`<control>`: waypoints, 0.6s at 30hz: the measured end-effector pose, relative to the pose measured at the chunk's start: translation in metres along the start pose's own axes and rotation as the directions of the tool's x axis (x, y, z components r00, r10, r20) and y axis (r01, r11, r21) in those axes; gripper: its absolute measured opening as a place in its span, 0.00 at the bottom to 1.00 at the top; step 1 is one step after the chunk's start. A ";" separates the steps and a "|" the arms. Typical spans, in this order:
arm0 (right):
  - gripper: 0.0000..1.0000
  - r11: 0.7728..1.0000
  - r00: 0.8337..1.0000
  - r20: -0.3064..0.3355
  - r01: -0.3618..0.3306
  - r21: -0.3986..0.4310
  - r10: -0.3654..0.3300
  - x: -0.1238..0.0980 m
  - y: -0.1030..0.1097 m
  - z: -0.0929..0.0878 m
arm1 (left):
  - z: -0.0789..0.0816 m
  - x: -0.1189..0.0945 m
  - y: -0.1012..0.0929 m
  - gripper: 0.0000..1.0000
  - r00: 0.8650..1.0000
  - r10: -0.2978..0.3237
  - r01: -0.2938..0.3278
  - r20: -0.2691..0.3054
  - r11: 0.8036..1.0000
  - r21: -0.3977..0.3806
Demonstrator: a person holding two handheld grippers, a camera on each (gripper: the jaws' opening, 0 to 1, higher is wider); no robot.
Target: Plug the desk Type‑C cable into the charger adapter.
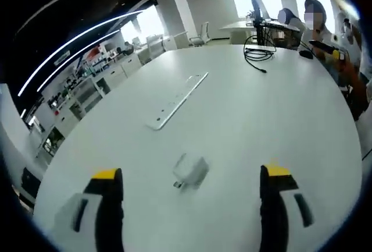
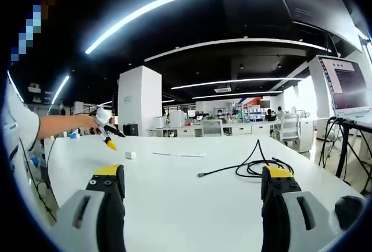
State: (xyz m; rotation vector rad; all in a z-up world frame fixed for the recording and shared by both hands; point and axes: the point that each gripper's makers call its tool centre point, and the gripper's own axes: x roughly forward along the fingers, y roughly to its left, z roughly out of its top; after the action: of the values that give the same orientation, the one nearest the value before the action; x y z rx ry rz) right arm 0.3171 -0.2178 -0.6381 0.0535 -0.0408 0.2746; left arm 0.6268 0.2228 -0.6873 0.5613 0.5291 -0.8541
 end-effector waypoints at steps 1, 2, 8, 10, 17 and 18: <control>1.00 1.000 1.000 -0.001 0.001 0.002 -0.001 0.000 0.000 -0.001 | 0.000 0.003 0.000 0.97 1.000 -0.007 0.007 -0.006 1.000 0.011; 1.00 1.000 1.000 0.000 0.001 0.004 -0.001 0.000 0.000 -0.001 | 0.000 0.007 0.001 0.96 1.000 -0.011 0.011 -0.012 1.000 0.021; 1.00 1.000 1.000 0.001 0.005 0.018 -0.005 0.001 -0.003 -0.004 | -0.005 0.028 0.000 0.97 0.997 -0.038 0.039 -0.066 0.999 0.015; 1.00 1.000 1.000 0.002 0.011 0.019 -0.011 0.000 -0.006 -0.005 | -0.007 0.033 0.004 0.96 0.995 -0.044 0.046 -0.086 0.999 0.024; 1.00 0.999 1.000 -0.003 0.028 0.029 -0.028 -0.003 -0.010 -0.009 | -0.011 0.042 0.005 0.96 0.989 -0.069 0.073 -0.129 0.997 0.031; 1.00 0.999 1.000 -0.002 0.029 0.032 -0.029 -0.003 -0.010 -0.009 | -0.011 0.043 0.005 0.97 0.988 -0.075 0.080 -0.133 0.996 0.030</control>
State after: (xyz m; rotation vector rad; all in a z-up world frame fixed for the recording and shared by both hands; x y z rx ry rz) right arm 0.3177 -0.2277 -0.6481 0.0857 -0.0337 0.2463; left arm 0.6521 0.2091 -0.7214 0.6357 0.6603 -0.9060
